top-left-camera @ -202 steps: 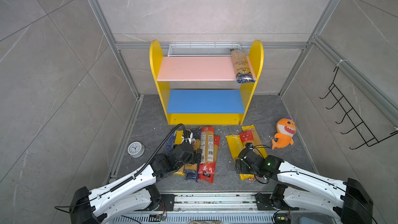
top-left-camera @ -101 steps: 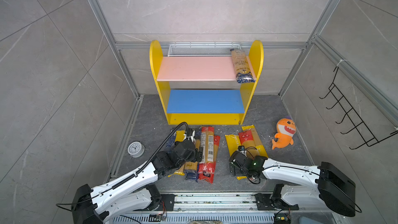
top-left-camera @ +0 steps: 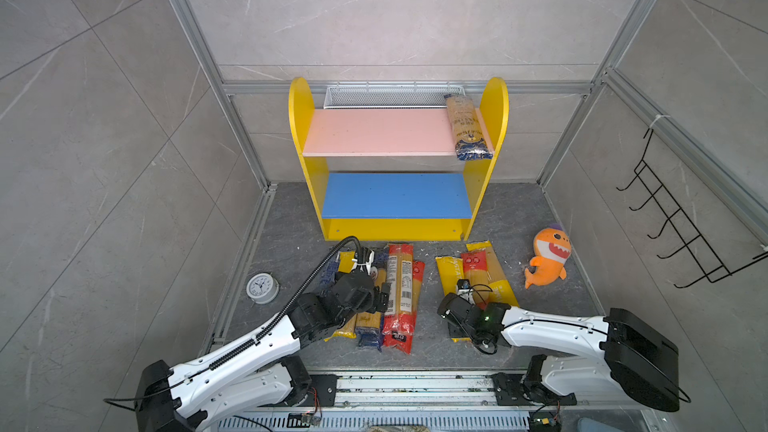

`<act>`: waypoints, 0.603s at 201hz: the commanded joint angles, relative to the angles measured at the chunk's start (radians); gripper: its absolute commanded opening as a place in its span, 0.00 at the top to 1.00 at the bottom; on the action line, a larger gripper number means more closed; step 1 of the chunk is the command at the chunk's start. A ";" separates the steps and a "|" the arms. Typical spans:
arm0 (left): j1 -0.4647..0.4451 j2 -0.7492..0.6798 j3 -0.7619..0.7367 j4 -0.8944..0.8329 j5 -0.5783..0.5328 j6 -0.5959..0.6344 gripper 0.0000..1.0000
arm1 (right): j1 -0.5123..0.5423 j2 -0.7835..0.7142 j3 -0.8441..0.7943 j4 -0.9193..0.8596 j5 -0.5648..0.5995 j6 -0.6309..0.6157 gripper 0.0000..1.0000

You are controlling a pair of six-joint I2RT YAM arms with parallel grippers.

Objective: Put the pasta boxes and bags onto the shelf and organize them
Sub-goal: 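Grasp the yellow PASTATIME spaghetti bag with the right gripper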

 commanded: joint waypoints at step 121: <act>-0.002 -0.074 0.054 -0.107 -0.059 -0.010 0.00 | 0.050 -0.104 0.121 -0.157 -0.125 -0.031 0.86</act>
